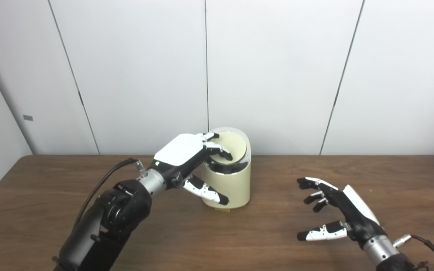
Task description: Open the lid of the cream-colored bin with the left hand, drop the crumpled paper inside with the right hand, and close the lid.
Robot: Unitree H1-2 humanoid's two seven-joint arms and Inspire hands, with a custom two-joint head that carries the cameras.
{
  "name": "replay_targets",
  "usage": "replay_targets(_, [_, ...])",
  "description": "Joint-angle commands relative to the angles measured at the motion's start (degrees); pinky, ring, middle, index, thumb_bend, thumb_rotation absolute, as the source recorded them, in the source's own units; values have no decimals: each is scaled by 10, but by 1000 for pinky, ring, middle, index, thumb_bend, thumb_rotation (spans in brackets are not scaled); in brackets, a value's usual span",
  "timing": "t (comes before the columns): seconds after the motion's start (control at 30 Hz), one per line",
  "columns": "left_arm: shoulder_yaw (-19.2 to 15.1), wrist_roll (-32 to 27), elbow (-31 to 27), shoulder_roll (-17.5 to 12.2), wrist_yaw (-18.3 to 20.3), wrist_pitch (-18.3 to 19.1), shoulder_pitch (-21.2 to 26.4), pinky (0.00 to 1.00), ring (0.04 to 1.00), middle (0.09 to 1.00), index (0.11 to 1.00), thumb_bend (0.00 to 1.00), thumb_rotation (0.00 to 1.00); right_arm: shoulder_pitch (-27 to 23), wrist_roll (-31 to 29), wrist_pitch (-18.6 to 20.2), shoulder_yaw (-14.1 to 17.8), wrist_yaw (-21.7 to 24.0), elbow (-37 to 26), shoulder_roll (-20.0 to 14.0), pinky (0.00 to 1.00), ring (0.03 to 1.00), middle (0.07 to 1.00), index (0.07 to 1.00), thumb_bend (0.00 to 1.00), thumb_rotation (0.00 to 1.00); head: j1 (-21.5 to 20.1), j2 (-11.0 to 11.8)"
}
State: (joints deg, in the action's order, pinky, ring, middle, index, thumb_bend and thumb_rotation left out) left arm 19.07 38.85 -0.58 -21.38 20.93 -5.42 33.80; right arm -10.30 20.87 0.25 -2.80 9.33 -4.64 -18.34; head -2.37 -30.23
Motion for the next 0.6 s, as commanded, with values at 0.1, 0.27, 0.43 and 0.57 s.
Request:
replay_targets(0.1, [8,31,-12,-13,-5,-15,19,971,959,765,769,1000,459,-14,-3,-7,5,-10,-21,-5,512,645,795,812,810,60,0,0])
replay_targets(0.27, [16,64,-1,-15,-22,-33,22,915,947,758,759,1000,491,-14,-4,-5,6,-9,-23,-5,509,647,798,813,809,61,-1,-1])
replay_targets(0.43, [24,93,0,-15,-23,-33,23,944,955,760,760,1000,500,-12,-6,-8,7,-11,-23,-4,517,648,797,810,810,51,-1,-2])
replay_targets(0.57, [27,107,-4,-14,-10,-24,23,966,966,765,766,1000,509,-12,-3,-9,6,-12,-23,-6,514,643,796,809,806,65,-2,-4])
